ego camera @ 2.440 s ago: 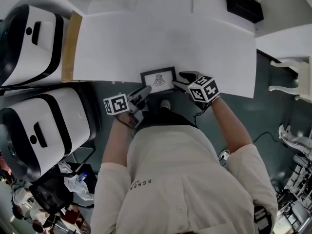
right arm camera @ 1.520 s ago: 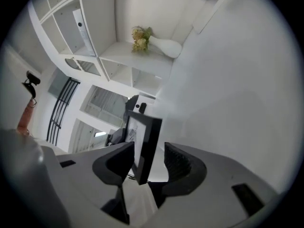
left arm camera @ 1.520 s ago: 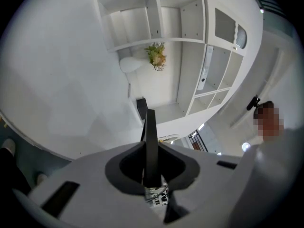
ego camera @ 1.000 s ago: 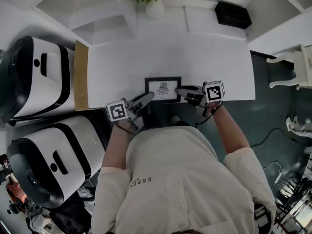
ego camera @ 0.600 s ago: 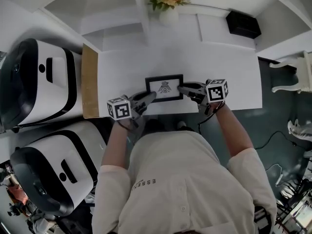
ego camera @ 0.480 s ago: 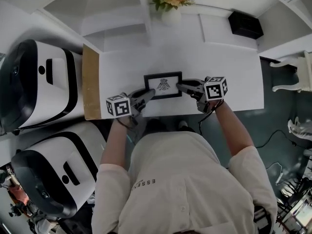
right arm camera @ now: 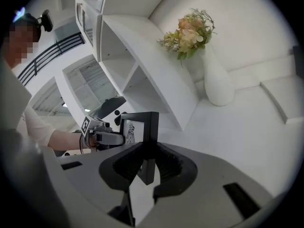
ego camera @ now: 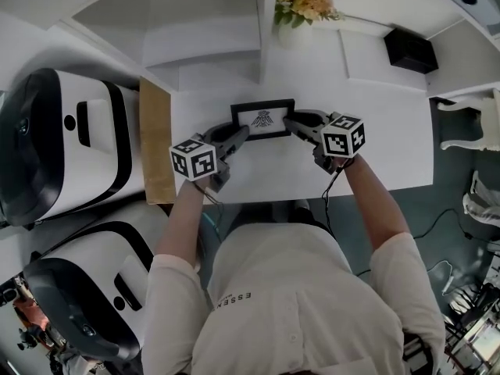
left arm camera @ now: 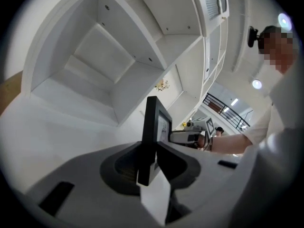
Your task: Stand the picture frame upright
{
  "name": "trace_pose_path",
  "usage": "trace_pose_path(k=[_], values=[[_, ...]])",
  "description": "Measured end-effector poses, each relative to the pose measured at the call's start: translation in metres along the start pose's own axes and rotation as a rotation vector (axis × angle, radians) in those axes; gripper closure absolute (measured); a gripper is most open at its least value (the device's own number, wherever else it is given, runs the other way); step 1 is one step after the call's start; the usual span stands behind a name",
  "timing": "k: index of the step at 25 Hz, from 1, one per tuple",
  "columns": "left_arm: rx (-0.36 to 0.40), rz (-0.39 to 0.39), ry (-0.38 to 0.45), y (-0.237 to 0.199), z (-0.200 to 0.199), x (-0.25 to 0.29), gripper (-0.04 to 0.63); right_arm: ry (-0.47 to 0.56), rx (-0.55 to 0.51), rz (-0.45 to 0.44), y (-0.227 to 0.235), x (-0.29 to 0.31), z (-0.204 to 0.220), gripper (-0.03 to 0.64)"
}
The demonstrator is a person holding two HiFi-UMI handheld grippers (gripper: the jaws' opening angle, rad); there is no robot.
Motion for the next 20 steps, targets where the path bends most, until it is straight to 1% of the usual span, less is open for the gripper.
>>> trace_pose_path(k=[6, 10, 13, 17, 20], values=[[0.06, -0.013, 0.002, -0.029, -0.018, 0.012, 0.509, 0.006, -0.051, 0.096, 0.017, 0.022, -0.014, 0.528], [0.141, -0.031, 0.0, -0.047, -0.023, 0.019, 0.503, 0.008, -0.096, 0.173, 0.027, 0.035, -0.016, 0.526], [0.192, -0.04, -0.004, -0.059, -0.026, 0.024, 0.5, 0.001, -0.15, 0.234, 0.034, 0.045, -0.018, 0.525], [0.25, -0.052, -0.026, -0.073, -0.031, 0.031, 0.5, -0.039, -0.219, 0.281, 0.043, 0.056, -0.022, 0.518], [0.264, -0.069, -0.035, -0.083, -0.035, 0.035, 0.5, -0.039, -0.242, 0.309, 0.049, 0.065, -0.026, 0.518]])
Point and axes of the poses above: the fingertips, and each gripper's own axes: x forward along the fingers, y to its right, z out of its underside, the point moved 4 cm from there along -x, backward along the fingers, and after that the axes turned 6 degrees about y, right-handed, at the moved point
